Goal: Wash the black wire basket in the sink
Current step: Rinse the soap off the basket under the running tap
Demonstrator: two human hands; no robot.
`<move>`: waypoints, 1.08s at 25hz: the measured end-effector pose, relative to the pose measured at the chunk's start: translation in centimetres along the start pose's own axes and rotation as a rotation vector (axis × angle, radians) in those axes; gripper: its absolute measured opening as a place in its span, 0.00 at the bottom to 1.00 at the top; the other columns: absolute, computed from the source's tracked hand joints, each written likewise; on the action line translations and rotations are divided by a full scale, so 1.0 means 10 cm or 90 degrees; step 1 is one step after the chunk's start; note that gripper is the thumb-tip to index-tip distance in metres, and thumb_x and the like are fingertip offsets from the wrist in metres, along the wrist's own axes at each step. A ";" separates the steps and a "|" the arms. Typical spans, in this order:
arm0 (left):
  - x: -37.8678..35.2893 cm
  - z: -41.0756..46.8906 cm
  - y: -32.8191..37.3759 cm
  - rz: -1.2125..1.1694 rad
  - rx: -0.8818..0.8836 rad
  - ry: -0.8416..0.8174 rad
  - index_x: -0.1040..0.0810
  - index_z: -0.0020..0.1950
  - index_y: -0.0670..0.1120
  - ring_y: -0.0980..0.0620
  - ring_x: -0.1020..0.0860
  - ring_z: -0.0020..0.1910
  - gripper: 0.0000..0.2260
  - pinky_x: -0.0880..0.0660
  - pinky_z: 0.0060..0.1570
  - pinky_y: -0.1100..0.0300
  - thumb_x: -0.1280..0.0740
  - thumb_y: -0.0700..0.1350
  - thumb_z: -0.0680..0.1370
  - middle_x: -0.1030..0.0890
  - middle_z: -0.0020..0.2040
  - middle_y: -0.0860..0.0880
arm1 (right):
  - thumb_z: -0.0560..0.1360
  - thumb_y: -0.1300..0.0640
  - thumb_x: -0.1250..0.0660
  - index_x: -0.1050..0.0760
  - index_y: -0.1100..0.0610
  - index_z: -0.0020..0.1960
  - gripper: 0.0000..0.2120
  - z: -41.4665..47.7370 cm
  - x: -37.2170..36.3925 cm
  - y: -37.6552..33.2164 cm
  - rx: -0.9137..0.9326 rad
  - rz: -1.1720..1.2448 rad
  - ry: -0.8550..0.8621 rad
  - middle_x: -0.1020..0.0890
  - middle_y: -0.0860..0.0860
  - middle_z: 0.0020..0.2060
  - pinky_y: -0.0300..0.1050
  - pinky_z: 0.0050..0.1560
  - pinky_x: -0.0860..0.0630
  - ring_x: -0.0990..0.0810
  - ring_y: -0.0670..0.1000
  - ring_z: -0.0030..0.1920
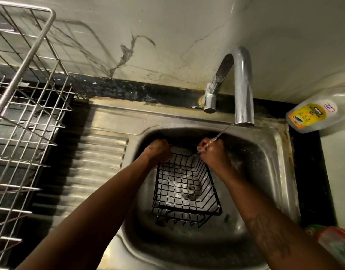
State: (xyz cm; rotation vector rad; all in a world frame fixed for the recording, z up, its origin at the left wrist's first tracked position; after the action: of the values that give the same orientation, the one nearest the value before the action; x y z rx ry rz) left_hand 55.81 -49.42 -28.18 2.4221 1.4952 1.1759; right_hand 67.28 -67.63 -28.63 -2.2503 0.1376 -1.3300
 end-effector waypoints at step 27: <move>-0.38 -0.46 -0.08 -0.172 -0.110 0.267 0.40 0.73 0.29 0.32 0.23 0.58 0.34 0.27 0.56 0.46 0.43 0.49 0.74 0.22 0.59 0.32 | 0.74 0.55 0.28 0.27 0.56 0.69 0.24 -0.33 -0.48 -0.21 -0.166 0.086 0.002 0.22 0.56 0.64 0.42 0.55 0.26 0.22 0.57 0.63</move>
State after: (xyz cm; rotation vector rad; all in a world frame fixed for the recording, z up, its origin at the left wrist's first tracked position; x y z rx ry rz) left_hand 51.40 -53.40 -27.43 1.8679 1.6694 1.7353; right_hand 61.64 -65.49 -30.17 -2.4033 0.4807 -1.3071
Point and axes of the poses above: each hand's wrist, its own z-axis towards the middle knuckle, its own x-axis out of the back of the hand, y = z × x, the point moved 8 cm from there along z, towards the middle knuckle
